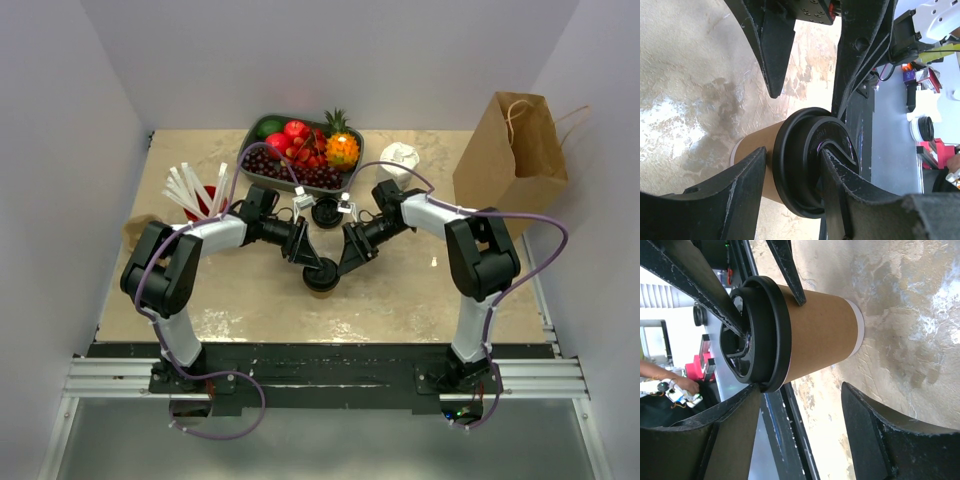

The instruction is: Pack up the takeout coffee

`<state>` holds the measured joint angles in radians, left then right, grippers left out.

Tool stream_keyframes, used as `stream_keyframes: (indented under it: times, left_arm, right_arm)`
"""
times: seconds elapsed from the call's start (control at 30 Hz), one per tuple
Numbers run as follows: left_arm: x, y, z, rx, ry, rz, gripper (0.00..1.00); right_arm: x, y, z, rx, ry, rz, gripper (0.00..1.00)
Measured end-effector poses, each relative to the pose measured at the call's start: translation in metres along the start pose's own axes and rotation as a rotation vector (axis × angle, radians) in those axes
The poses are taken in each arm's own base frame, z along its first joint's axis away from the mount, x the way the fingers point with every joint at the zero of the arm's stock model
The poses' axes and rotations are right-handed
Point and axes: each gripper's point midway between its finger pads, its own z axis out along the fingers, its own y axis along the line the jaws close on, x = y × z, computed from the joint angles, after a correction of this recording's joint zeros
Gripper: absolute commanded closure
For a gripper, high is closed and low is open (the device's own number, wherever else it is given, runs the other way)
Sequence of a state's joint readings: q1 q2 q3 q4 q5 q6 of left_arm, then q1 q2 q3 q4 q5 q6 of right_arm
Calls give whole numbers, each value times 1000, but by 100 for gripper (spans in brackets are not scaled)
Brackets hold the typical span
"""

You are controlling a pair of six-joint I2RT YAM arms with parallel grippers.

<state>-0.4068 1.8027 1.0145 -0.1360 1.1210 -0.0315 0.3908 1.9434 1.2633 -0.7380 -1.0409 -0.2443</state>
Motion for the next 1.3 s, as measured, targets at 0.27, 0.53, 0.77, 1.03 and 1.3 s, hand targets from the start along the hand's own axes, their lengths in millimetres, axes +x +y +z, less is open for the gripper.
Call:
stream_keyframes:
  times: [0.27,0.53,0.77,1.03,1.3]
  left_arm:
    - [1,0,2,18,-8,5,50]
    - [2,1,3,32,-12,8,50]
    - [3,2,3,44,-13,-6,51]
    - [3,2,3,52,-14,-21,51]
    - [3,4,4,51,-14,-27,51]
  right_arm:
    - [2,1,1,42,21,6,38]
    - [5,1,2,50,31,30,39]
    - [6,0,2,71,42,45,40]
    - [8,0,1,99,60,81,41]
    - [15,-1,6,145,100,87,41]
